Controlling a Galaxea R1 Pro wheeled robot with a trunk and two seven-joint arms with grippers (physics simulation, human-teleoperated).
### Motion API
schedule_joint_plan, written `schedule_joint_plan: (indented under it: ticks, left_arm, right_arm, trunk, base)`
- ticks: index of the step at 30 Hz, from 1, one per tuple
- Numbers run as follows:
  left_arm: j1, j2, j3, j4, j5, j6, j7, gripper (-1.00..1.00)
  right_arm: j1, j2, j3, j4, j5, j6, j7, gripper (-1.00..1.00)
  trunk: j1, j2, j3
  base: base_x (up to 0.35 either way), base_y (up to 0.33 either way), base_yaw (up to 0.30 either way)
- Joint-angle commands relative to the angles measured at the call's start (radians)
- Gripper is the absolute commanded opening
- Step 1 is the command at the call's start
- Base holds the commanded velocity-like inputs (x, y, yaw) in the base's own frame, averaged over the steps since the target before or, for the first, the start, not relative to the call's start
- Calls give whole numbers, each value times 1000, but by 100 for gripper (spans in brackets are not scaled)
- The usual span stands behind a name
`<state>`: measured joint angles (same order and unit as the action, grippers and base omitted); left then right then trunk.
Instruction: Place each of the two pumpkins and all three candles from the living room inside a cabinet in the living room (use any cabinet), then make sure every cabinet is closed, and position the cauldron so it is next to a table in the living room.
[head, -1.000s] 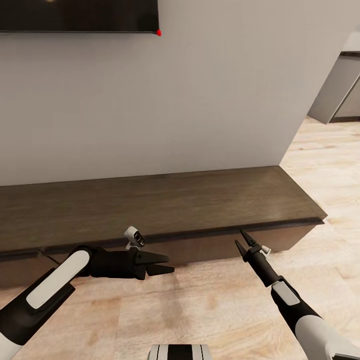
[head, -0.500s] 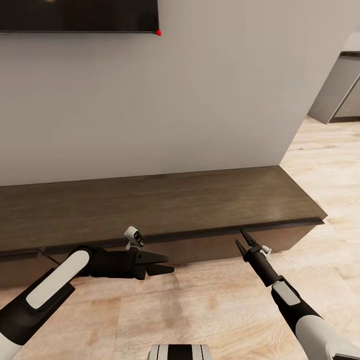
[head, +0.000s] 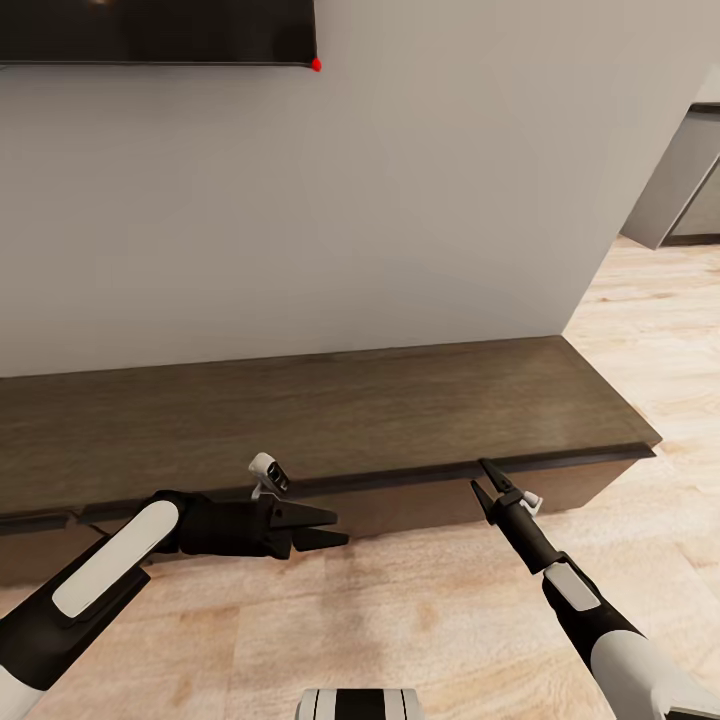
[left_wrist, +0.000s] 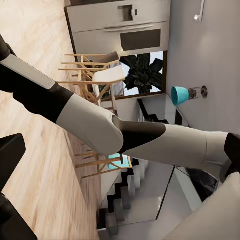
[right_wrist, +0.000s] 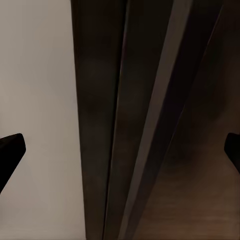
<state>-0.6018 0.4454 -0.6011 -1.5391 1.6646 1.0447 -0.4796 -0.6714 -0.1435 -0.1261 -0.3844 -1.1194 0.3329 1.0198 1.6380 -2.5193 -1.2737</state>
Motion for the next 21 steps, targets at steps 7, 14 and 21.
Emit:
schedule_joint_plan:
  ticks: [7, 14, 21]
  left_arm:
    - [-1, 1, -2, 0, -5, 0, -8, 100]
    - [-1, 0, -2, 0, -5, 0, -7, 100]
    - [-1, 1, -2, 0, -5, 0, -7, 100]
  right_arm:
    - [0, -1, 0, 1, -7, 9, 2, 100]
    - [0, -1, -1, 2, -7, 9, 2, 100]
    - [0, 0, -1, 2, -7, 9, 1, 100]
  trunk:
    - [0, 0, -1]
    - [2, -1, -16]
    - [2, -1, -16]
  base:
    - [3, 0, 0]
    - [0, 0, 0]
    - [0, 0, 0]
